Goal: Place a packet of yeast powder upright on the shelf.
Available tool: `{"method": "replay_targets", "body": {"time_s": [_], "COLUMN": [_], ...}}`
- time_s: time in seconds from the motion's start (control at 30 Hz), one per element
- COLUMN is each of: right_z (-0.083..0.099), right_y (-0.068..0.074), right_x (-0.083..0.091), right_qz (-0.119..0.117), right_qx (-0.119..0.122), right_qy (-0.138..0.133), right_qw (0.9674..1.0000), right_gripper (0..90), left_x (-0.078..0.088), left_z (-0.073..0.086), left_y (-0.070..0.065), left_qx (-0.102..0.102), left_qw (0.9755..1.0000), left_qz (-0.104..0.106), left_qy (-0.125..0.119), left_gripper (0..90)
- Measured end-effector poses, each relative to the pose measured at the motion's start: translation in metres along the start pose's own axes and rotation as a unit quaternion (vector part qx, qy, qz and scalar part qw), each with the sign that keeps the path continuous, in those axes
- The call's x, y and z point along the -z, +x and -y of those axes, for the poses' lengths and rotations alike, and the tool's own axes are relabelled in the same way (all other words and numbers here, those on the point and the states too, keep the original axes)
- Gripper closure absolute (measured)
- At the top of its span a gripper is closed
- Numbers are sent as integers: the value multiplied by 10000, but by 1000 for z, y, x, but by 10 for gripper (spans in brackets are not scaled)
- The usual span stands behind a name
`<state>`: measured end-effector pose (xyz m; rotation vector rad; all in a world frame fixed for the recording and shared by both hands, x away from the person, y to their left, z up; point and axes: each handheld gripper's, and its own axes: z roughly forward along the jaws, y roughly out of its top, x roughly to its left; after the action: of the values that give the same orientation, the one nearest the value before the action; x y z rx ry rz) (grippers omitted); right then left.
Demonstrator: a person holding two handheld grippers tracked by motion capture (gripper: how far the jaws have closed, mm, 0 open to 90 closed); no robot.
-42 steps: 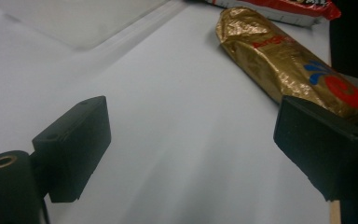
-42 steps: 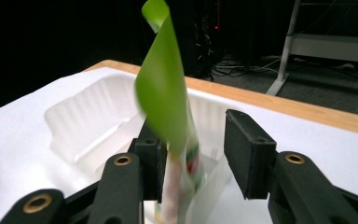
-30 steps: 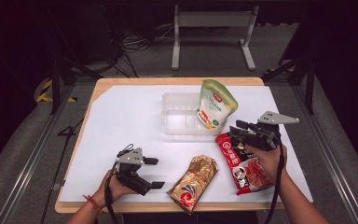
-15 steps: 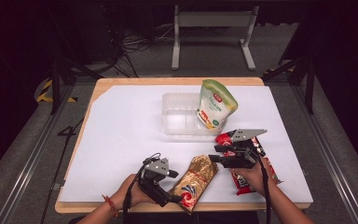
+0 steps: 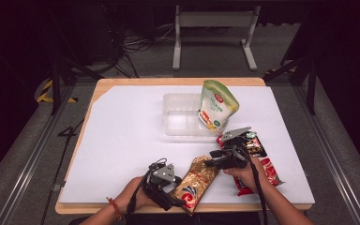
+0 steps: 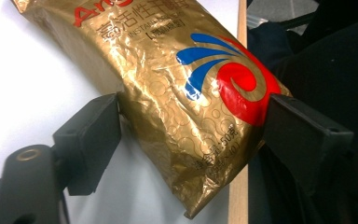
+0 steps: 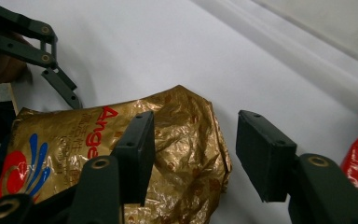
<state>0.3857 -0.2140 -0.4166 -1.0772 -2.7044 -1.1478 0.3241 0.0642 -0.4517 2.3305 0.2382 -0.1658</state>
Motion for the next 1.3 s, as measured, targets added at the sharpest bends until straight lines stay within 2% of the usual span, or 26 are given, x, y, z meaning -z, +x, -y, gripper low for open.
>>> {"method": "replay_targets", "body": {"time_s": [0.17,0.23,0.33,0.4,0.43,0.6,0.7,0.83,0.97,1.0,1.1,1.17,1.2,1.27,1.3], "right_z": [-3,-3,-4,-4,-4,-4,-6,-10,-15,-18,-23,-26,-27,-29,-30], "right_y": [-6,-10,-11,-14,-15,-16,-15,-15,-13,-11,-4,0,1,4,6], "right_x": [-7,-9,-9,-8,-8,-4,1,18,39,46,56,61,62,65,66], "right_qz": [-93,-225,-403,-525,-491,-501,-492,-641,-851,-976,-1073,-1088,-1101,-1084,-1061], "right_qx": [-166,-252,-292,-322,-309,-318,-220,-233,-242,-248,-173,-127,-112,-51,-39], "right_qy": [274,323,395,383,369,278,129,-276,-690,-830,-1030,-1135,-1167,-1260,-1316], "right_qw": [9994,9989,9980,9974,9976,9979,9985,9973,9937,9914,9887,9875,9870,9861,9856], "right_gripper": [491,572,640,776,815,877,892,899,900,900,900,900,900,900,900], "left_x": [0,0,0,0,0,1,0,4,8,10,17,21,24,27,28], "left_z": [0,0,-1,-1,-1,-1,-2,-2,0,1,1,1,0,-1,-2], "left_y": [0,0,0,0,1,0,0,3,12,14,23,28,31,36,38], "left_qx": [32,19,-19,0,8,-32,-78,-107,-87,-90,88,85,100,105,124], "left_qw": [10000,10000,10000,10000,10000,9999,9998,9987,9970,9960,9935,9911,9907,9880,9874], "left_qz": [-75,-67,-96,-96,-93,-127,-190,-496,-774,-885,-1095,-1268,-1269,-1437,-1451], "left_qy": [-13,-12,17,8,-2,26,28,33,-38,-92,-291,-401,-484,-564,-613], "left_gripper": [247,260,265,275,276,289,283,304,324,330,323,316,316,320,317]}}
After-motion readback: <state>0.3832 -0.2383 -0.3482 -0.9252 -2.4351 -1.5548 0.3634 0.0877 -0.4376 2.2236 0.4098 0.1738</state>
